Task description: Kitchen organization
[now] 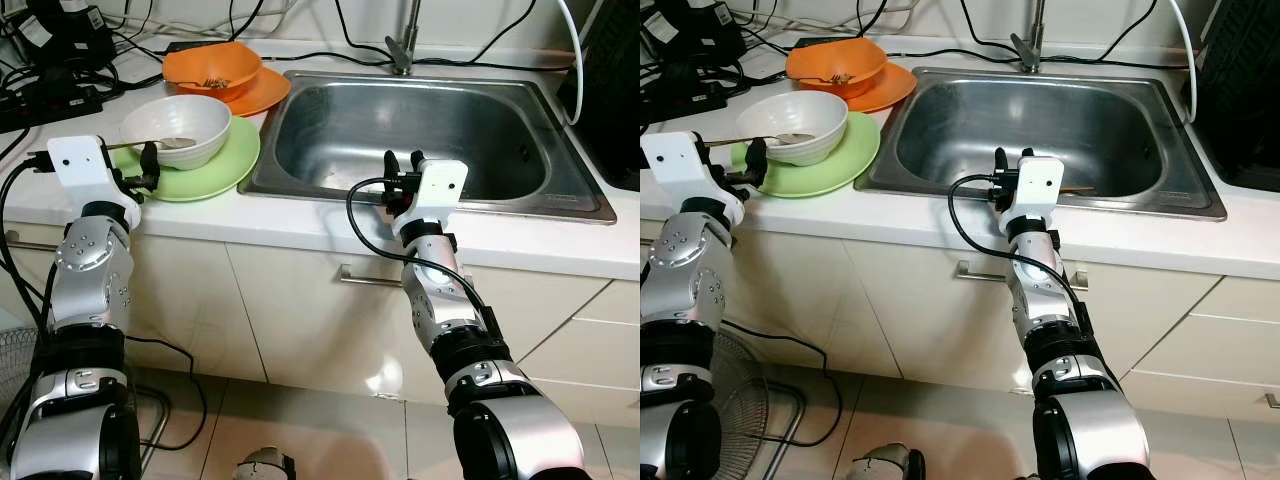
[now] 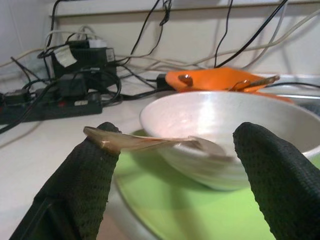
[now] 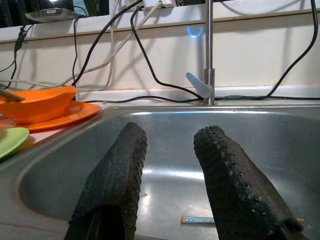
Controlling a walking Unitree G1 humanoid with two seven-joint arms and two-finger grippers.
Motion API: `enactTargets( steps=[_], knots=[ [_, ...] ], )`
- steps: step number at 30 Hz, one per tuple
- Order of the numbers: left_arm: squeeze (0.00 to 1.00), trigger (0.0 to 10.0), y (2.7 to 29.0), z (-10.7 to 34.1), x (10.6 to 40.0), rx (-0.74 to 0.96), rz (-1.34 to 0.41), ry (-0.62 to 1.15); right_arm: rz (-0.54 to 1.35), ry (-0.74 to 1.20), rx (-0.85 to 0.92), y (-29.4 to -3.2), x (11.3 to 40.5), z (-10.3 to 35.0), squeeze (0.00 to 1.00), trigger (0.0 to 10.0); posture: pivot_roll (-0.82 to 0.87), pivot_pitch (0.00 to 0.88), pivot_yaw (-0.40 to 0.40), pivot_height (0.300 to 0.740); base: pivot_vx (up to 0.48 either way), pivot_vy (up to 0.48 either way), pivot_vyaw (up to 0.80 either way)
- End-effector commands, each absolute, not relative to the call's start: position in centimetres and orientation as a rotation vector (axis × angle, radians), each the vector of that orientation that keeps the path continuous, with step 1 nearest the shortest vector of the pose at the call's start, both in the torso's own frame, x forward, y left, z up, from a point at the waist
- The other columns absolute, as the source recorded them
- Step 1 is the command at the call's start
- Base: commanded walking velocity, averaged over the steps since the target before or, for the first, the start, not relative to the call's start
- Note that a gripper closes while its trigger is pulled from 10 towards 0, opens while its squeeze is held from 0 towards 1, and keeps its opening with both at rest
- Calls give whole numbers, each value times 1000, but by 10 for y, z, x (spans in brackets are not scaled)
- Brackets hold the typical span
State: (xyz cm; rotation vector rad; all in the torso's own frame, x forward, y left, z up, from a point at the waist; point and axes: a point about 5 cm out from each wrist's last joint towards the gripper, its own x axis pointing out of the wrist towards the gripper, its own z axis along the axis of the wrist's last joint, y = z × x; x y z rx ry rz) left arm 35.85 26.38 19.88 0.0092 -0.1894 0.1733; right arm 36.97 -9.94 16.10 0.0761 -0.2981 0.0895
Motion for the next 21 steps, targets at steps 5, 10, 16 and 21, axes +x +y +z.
enactTargets(
  steps=[5,10,16,21],
  knots=[
    [0,10000,262,206,360,15,162,-228,77,-291,75,-101,368,160,0,10000,215,17,57,740,0,0,0],
    [0,10000,260,205,361,17,143,-227,77,-289,76,-100,368,159,0,10000,215,19,59,740,0,0,0],
    [0,10000,250,201,359,13,110,-225,72,-287,75,-101,368,159,0,10000,216,21,58,740,0,0,0],
    [0,10000,243,198,359,2,96,-220,71,-286,74,-101,369,159,0,10000,218,20,56,740,0,0,0]
  ],
)
